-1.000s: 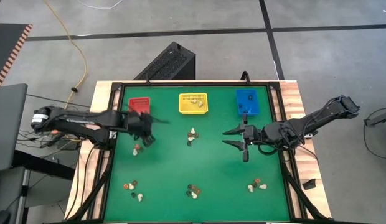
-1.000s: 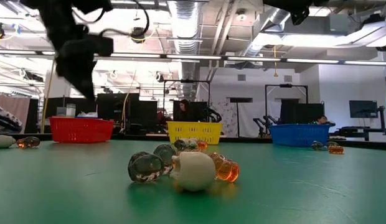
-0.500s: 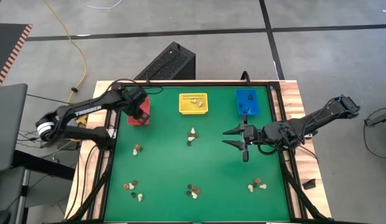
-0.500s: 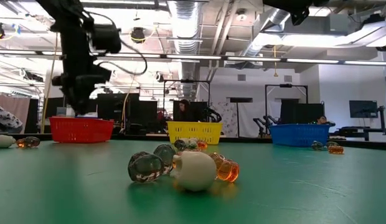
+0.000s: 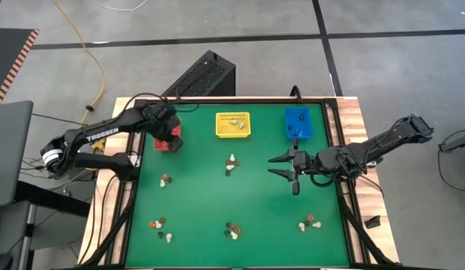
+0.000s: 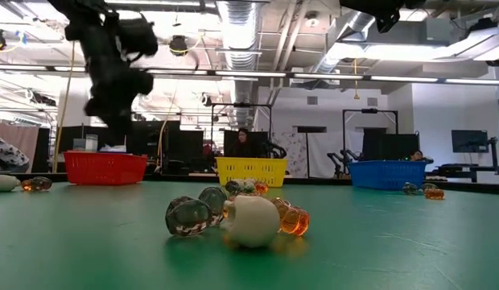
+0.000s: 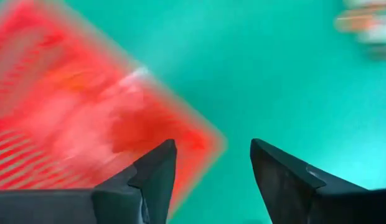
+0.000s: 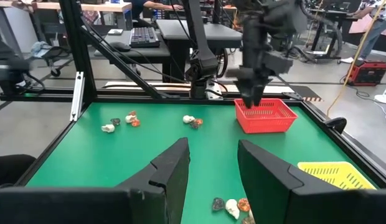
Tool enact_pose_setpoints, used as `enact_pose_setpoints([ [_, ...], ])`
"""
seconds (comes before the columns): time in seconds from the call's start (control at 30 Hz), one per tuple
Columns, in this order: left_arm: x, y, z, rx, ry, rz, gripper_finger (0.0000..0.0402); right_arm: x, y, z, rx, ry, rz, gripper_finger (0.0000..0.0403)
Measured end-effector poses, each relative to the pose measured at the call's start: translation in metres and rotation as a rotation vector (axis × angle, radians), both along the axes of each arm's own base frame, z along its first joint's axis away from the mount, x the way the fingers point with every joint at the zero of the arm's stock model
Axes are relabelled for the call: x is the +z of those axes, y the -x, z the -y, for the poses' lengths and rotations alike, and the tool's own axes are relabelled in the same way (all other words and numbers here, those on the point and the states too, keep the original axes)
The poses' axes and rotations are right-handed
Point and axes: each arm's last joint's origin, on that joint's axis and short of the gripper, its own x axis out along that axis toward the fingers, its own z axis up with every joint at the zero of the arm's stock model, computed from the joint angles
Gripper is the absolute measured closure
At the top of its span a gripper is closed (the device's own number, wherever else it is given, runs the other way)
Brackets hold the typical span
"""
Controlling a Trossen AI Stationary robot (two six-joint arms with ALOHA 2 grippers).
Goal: Sort Halloween decoration
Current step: Put the purple skull toy into the blue bin
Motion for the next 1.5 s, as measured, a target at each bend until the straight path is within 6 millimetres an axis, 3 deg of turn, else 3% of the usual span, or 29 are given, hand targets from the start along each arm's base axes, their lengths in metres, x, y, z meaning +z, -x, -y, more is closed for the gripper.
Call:
enact_pose_setpoints([
  [0.1, 0.012, -0.023, 0.024, -0.15, -0.003, 0.183, 0.0208, 0.0, 0.0, 0.0, 0.0, -0.001, 0.0, 0.0235],
  [0.23, 0.017, -0.061, 0.076, -0.383, -0.114, 0.389, 0.0214, 0.0, 0.0, 0.0, 0.0, -0.006, -0.003, 0.0235],
  [0.4, -0.008, -0.094, 0.145, -0.656, -0.343, 0.523, 0.0216, -0.002, 0.0, 0.0, -0.005, -0.046, -0.016, 0.0235],
  [0.5, -0.027, -0.11, 0.169, -0.713, -0.415, 0.549, 0.0216, -0.003, 0.0, 0.0, -0.005, -0.048, -0.023, 0.0235],
  [0.67, -0.062, -0.139, 0.182, -0.74, -0.339, 0.649, 0.0216, -0.003, 0.0, 0.0, -0.004, -0.049, -0.023, 0.0235],
  [0.8, -0.084, -0.147, 0.201, -1.0, -0.161, 0.779, 0.0216, -0.003, 0.0, 0.0, -0.003, -0.047, -0.029, 0.0235],
  [0.93, -0.088, -0.145, 0.221, -1.115, -0.157, 0.848, 0.0216, -0.005, 0.001, 0.0, -0.002, -0.032, -0.042, 0.0235],
  [1.2, -0.09, -0.141, 0.237, -1.047, -0.32, 0.811, 0.0216, -0.004, 0.001, 0.0, -0.005, -0.041, -0.04, 0.0235],
  [1.5, -0.093, -0.15, 0.255, -1.048, -0.346, 0.855, 0.0217, -0.004, 0.001, 0.0, -0.004, -0.042, -0.039, 0.0235],
])
